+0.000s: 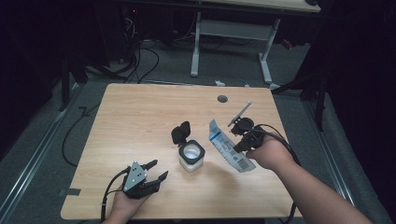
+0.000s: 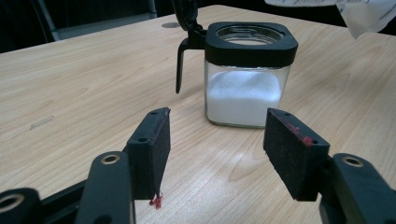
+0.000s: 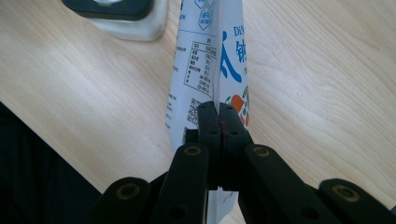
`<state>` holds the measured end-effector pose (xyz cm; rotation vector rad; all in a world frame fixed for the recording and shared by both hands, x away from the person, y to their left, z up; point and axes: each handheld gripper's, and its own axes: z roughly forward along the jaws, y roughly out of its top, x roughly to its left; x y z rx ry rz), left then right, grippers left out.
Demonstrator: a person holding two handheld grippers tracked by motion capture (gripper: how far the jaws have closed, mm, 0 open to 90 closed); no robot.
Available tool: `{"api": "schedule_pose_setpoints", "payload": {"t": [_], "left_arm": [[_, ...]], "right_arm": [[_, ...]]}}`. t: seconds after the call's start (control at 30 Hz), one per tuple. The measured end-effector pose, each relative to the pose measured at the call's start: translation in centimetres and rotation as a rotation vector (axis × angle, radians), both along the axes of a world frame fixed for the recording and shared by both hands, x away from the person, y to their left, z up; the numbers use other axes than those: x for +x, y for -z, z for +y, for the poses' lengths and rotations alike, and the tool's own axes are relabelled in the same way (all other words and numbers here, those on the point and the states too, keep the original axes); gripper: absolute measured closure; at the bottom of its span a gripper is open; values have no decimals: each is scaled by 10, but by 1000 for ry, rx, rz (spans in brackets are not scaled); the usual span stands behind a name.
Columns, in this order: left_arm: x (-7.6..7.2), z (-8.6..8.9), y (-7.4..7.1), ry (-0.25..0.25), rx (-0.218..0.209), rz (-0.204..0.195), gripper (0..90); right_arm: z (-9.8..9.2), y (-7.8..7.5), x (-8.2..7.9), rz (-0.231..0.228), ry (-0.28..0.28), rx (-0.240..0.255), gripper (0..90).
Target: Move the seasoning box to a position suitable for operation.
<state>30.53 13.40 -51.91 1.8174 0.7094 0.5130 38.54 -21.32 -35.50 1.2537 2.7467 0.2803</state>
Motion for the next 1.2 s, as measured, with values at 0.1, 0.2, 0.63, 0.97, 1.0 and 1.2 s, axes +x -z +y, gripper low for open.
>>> {"api": "schedule_pose_setpoints", "payload": {"t": [0.1,0.2,0.63,0.97,1.0,1.2], "left_arm": [[0,0,0,1,-2,1,419],[0,0,0,1,0,2,419],[1,0,2,-2,2,9,420],[1,-1,3,2,7,15,421],[1,0,3,2,7,16,421],[1,0,3,1,1,18,421]], "right_arm": [[-8,7,3,3,11,-3,900],[-15,15,6,4,20,-14,900],[-32,40,9,27,59,-7,900],[-42,50,8,20,84,6,900],[-42,49,8,20,91,10,900],[-48,44,2,-50,110,57,900]]}}
